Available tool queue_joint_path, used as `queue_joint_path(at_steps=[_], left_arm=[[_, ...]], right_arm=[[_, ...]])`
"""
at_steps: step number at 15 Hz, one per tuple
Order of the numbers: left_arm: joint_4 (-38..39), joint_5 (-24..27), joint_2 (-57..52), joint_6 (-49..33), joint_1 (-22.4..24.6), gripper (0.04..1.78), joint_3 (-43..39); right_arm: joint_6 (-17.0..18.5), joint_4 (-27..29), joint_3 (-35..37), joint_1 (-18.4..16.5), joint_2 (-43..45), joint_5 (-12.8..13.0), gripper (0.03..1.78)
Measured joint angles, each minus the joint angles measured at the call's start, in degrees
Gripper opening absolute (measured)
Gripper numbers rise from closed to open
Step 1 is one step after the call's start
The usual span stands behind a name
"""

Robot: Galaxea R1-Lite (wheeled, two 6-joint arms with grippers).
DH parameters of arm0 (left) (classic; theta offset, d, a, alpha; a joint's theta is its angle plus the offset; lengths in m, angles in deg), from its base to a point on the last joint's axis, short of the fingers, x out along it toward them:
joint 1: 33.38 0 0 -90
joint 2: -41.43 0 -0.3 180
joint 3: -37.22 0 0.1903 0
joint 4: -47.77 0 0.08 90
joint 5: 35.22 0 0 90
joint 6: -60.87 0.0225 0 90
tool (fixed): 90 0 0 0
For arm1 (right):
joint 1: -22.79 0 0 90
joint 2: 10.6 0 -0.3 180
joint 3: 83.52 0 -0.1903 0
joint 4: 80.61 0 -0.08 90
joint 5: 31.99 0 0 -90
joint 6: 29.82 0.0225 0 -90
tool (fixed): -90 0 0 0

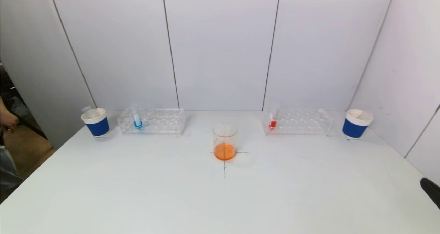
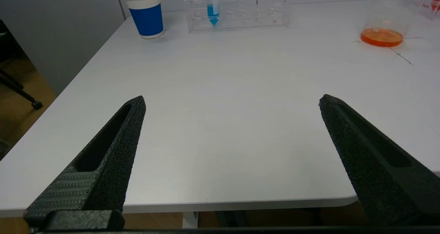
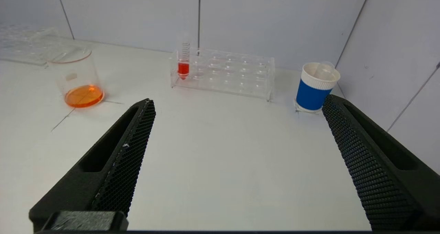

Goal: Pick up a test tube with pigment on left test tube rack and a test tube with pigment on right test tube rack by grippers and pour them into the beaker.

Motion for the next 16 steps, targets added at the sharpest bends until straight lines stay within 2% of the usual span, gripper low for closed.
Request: queue_joint_path(at_steps=[3,5,11,16], left_arm=[[0.0,0.0,0.0,0.0,0.0,1.76,0.0],[0.0,0.0,0.0,0.0,0.0,1.76,0.0],[0.0,0.0,0.0,0.0,0.0,1.76,0.0],[0.0,0.0,0.0,0.0,0.0,1.76,0.0]], right_arm=[[0.4,16.2,-0.5,0.0,13.6,0.5,1.76],[1.0,22.9,0.3,0.0,17.9,3.2,1.76],[0.6,23.4,6.8,0.0,21.0,6.9,1.76],[1.9,25.9,8.6,0.1,21.2,11.8,1.76]])
